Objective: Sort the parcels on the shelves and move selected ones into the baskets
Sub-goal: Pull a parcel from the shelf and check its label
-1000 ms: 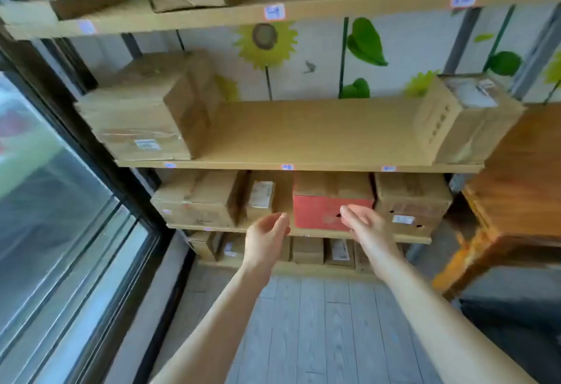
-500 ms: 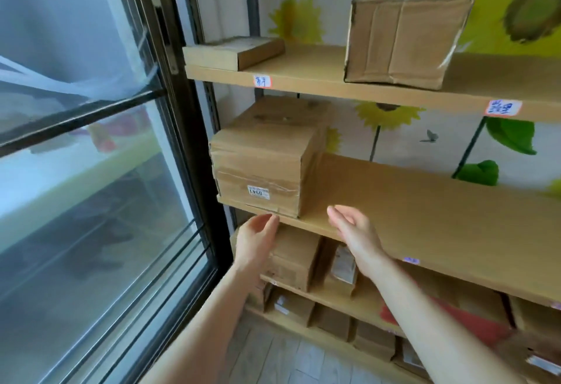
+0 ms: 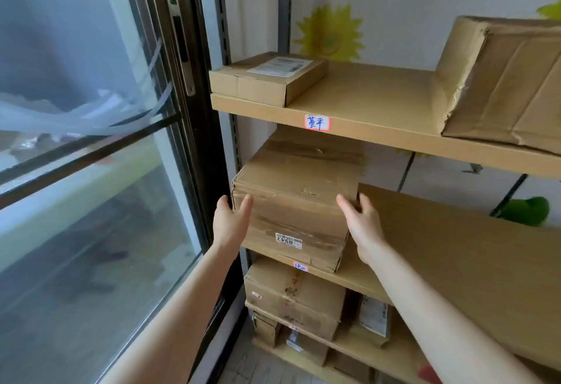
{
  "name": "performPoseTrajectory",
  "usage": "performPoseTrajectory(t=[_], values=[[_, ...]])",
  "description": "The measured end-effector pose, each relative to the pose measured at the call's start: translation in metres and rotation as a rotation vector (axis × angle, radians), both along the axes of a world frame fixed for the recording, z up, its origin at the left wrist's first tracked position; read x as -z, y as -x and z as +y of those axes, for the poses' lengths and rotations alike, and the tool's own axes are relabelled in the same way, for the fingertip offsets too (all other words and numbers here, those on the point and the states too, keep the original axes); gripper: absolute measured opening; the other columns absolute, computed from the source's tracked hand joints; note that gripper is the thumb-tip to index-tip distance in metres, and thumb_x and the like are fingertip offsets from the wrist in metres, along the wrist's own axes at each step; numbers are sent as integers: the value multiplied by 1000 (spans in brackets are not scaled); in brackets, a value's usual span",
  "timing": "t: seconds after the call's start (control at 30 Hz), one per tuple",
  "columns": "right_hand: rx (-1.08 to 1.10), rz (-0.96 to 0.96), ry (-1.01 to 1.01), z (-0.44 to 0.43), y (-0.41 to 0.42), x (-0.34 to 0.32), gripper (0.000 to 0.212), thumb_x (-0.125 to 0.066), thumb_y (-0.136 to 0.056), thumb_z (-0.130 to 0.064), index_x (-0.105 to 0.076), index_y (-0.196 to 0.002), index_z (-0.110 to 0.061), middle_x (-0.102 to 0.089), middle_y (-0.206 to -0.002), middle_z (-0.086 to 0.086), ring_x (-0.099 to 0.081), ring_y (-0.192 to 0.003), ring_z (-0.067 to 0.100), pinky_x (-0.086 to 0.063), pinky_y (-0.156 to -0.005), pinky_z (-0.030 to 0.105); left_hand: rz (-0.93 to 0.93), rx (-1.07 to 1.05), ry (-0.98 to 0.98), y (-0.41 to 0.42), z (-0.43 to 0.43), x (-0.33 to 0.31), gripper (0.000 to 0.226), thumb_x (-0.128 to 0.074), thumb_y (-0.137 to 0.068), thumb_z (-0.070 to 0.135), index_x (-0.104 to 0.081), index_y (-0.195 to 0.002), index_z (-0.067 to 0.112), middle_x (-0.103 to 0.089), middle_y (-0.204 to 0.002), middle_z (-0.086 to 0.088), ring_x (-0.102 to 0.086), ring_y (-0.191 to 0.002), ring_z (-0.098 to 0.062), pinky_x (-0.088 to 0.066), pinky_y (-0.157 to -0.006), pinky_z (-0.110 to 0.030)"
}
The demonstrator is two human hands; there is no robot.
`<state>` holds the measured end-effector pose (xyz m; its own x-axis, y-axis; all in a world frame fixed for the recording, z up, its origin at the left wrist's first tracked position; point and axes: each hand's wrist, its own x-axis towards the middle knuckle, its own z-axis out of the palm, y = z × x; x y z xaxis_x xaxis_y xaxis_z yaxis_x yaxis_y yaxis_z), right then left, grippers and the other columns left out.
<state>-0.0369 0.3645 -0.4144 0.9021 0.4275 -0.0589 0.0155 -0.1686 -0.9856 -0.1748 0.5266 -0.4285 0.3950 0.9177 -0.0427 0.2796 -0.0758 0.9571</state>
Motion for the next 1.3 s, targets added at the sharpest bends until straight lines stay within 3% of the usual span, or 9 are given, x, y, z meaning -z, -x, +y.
performPoseTrajectory(t=[0.3,0.43,0.6,0.73,0.87,0.93,1.07,1.2,1.3], values=[[187,138,-57,-1,25,3,60,-50,-93,-37,-24,-145,-21,-27,-152,2,-32,-136,22,-28,-111,45,-49,114,-70,9,11,-1,53,-57,-83,51,-53,-119,12,-60,-113,-1,-57,-108,-22,-47,-92,-37],[262,393,-331,-29,40,8,49,-51,-93,-26,-34,-139,-20,-52,-130,6,-59,-101,20,-49,-87,37,-100,89,-314,25,-7,-29,64,-59,-77,59,-51,-128,22,-47,-120,0,-40,-117,-17,-32,-97,-29],[362,594,-392,-56,54,33,40,-47,-92,1,-42,-132,-1,-50,-131,22,-57,-107,26,-47,-54,4,-154,206,-624,30,-50,-50,43,-65,-80,44,-60,-116,23,-47,-128,-10,-37,-125,-26,-30,-106,-45],[325,524,-145,-81,54,48,29,-42,-97,-9,-48,-125,-3,-53,-130,20,-54,-105,27,-48,-91,34,40,356,-921,23,-78,-46,44,-56,-85,47,-55,-123,23,-57,-125,-8,-47,-124,-28,-34,-103,-52],[446,305,113,-92,42,30,13,-49,-93,-20,-58,-91,-10,-62,-117,18,-59,-88,24,-48,-86,38,181,382,-1121,11,-102,-50,40,-60,-84,43,-59,-119,23,-64,-115,-14,-59,-112,-34,-47,-85,-46],[377,180,41,-89,37,7,36,-52,-91,-36,-57,-115,-10,-59,-123,9,-58,-101,23,-45,-92,40,196,421,-1171,5,-111,-52,39,-59,-86,38,-57,-123,23,-62,-119,-17,-57,-114,-36,-46,-85,-46],[190,102,-109,-82,30,-36,76,-55,-74,-68,-42,-136,-25,-47,-123,-10,-45,-108,11,-31,-98,39,46,566,-1020,6,-113,-54,36,-52,-92,25,-56,-125,11,-52,-132,-24,-53,-119,-39,-43,-96,-46],[136,124,-96,-89,24,-26,82,-63,-78,-52,-25,-145,-21,-33,-149,-1,-32,-135,21,-22,-109,46,41,338,-830,16,-87,-45,47,-57,-89,28,-50,-129,5,-48,-136,-20,-44,-127,-35,-38,-102,-42],[153,173,-195,-88,24,-17,76,-62,-82,-44,-25,-145,-20,-32,-150,2,-29,-137,22,-19,-111,45,0,454,-337,21,-76,-37,56,-53,-88,45,-44,-131,11,-58,-118,1,-52,-120,-19,-42,-87,-11]])
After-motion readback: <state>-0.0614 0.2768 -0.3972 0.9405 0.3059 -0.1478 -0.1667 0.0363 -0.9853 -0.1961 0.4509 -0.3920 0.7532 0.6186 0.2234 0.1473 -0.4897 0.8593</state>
